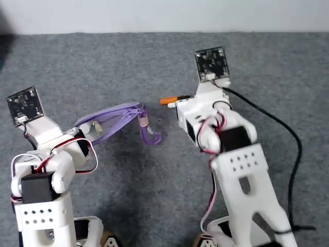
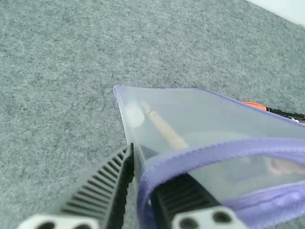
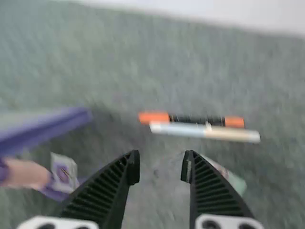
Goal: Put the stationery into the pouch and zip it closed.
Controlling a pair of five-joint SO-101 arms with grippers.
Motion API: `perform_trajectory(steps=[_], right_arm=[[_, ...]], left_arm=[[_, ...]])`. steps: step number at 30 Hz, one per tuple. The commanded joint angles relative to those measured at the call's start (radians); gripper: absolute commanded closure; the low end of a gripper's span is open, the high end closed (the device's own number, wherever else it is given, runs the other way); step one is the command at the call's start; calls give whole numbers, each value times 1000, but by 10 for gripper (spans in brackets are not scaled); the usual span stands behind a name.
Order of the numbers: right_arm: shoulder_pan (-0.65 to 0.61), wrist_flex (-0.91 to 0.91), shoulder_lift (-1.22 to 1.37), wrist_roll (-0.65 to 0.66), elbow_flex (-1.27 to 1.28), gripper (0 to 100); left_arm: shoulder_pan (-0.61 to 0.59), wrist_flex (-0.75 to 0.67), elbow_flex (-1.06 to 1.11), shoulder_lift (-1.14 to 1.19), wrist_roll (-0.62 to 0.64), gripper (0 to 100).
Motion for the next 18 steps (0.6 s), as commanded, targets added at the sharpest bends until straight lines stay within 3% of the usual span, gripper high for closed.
perform_trajectory(steps=[1,10,18], right_arm=[[36,97,104,71,-115,852],[157,133,456,405,-285,851],[202,133,688,591,-379,850]], left_arm=[[-3,-8,-4,0,11,988],[-3,-8,-4,0,11,988],[-8,-5,-4,0,11,988]])
